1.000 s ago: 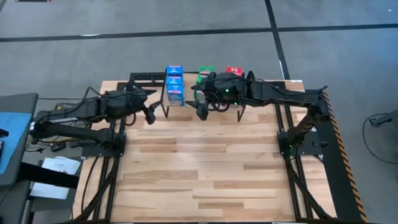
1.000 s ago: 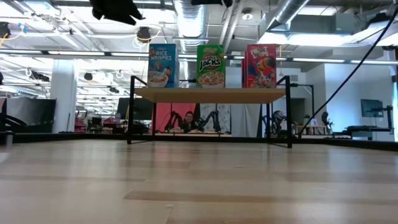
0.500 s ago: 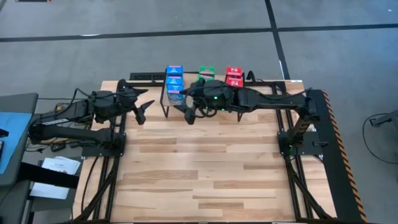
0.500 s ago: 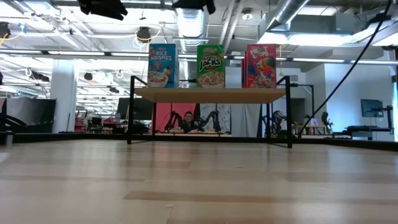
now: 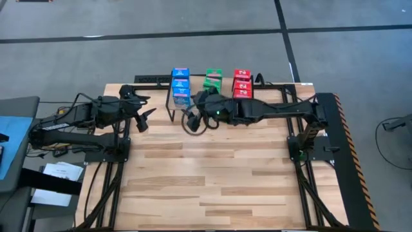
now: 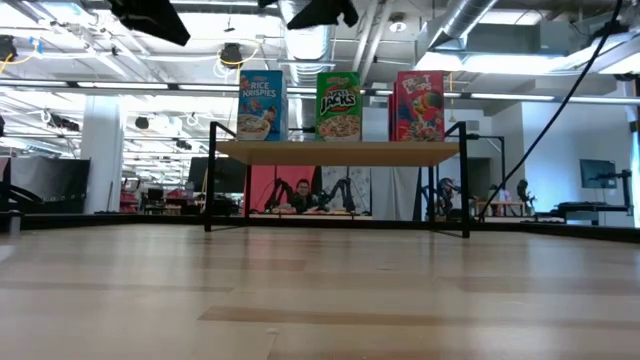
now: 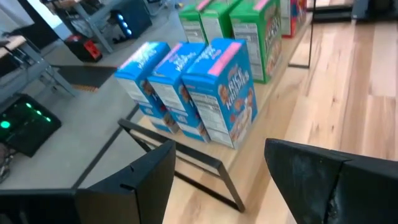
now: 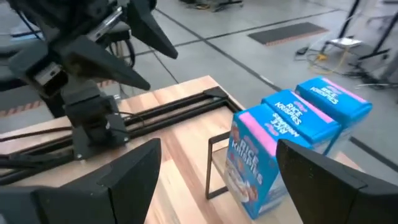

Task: Stack cereal on shelf
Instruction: Put the blue cereal box on the shelf aligned with the other blue cereal boxes

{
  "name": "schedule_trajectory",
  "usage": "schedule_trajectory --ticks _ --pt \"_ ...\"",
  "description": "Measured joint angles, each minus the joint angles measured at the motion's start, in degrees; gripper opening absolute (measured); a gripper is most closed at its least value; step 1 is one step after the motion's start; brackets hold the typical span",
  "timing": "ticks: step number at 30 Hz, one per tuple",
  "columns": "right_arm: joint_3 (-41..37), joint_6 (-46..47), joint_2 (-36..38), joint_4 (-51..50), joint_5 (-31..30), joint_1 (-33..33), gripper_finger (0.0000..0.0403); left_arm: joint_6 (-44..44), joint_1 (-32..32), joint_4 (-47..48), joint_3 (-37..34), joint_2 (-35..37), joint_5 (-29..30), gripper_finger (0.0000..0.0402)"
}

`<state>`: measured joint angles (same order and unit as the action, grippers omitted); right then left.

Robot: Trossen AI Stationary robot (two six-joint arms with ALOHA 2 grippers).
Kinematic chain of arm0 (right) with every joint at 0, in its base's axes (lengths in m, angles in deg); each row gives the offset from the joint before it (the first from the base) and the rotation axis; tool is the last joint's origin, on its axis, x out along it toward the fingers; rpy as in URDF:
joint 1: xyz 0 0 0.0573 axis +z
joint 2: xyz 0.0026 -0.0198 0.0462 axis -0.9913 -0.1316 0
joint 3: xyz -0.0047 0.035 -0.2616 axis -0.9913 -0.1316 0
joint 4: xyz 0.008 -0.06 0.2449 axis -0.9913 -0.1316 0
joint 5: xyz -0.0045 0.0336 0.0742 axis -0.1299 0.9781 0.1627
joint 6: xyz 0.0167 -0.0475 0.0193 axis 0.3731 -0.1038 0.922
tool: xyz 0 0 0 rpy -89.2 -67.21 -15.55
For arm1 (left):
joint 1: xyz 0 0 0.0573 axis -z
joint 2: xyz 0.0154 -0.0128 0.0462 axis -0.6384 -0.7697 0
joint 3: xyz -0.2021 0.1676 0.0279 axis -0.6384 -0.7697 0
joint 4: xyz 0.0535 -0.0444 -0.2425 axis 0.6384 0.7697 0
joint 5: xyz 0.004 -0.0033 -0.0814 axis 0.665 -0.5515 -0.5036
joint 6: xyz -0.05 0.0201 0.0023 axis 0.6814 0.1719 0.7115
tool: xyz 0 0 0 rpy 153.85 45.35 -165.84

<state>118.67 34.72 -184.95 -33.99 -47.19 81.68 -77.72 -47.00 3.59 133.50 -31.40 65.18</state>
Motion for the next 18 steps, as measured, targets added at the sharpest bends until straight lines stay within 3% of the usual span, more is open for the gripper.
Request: schedule_trajectory --ticks 5,10,18 --pt "0.1 1.7 0.2 -1.0 -6.5 2.1 0.0340 1.2 0.0 1.5 0.0 0.0 -0.3 0.0238" --pt "0.1 6.3 0.2 -4.3 -9.3 2.6 0.0340 1.3 0.0 2.0 0.0 0.0 -0.3 0.0238" --pt "0.2 9.7 -1.7 -3.9 -9.9 3.4 0.0340 1.4 0.0 1.9 -0.1 -0.4 -0.2 0.0238"
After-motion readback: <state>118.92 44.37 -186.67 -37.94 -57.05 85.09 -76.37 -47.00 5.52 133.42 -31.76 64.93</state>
